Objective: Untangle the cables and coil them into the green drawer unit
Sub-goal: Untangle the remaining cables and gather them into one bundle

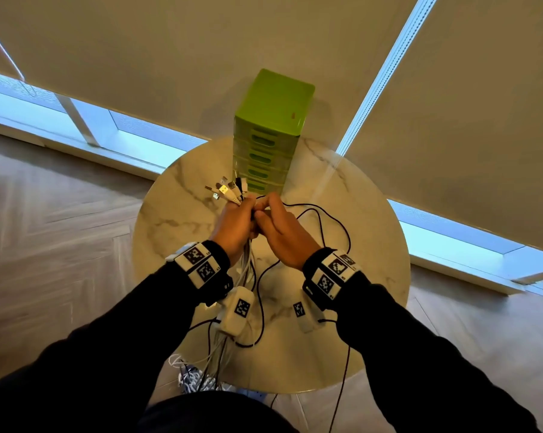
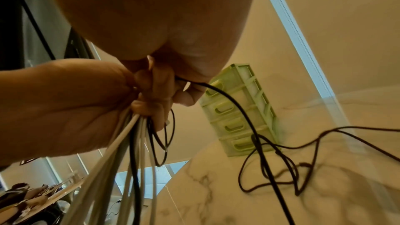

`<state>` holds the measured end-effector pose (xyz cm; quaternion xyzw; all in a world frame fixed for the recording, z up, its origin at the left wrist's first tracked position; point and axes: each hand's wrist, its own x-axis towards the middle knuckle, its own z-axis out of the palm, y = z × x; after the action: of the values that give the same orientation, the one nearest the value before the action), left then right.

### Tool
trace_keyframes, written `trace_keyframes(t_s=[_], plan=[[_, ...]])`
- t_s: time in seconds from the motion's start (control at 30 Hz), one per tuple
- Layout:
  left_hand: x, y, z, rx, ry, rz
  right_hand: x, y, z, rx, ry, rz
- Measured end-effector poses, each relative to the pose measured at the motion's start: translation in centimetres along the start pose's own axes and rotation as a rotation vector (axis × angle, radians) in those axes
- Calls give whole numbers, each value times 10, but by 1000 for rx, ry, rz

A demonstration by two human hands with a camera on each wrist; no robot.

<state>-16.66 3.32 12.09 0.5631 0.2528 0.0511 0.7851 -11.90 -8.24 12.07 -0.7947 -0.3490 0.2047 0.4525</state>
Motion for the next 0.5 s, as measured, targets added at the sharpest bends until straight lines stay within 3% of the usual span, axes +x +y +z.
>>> trace_keyframes(t_s=[0.17, 0.33, 0.5], plan=[[10, 4, -7, -175, 138, 7, -21, 36, -2, 6, -51, 51], [18, 14, -19, -212, 136, 90, -36, 87, -15, -320, -98, 112], [27, 26, -36, -282, 171, 214, -42, 112, -27, -563, -307, 276]])
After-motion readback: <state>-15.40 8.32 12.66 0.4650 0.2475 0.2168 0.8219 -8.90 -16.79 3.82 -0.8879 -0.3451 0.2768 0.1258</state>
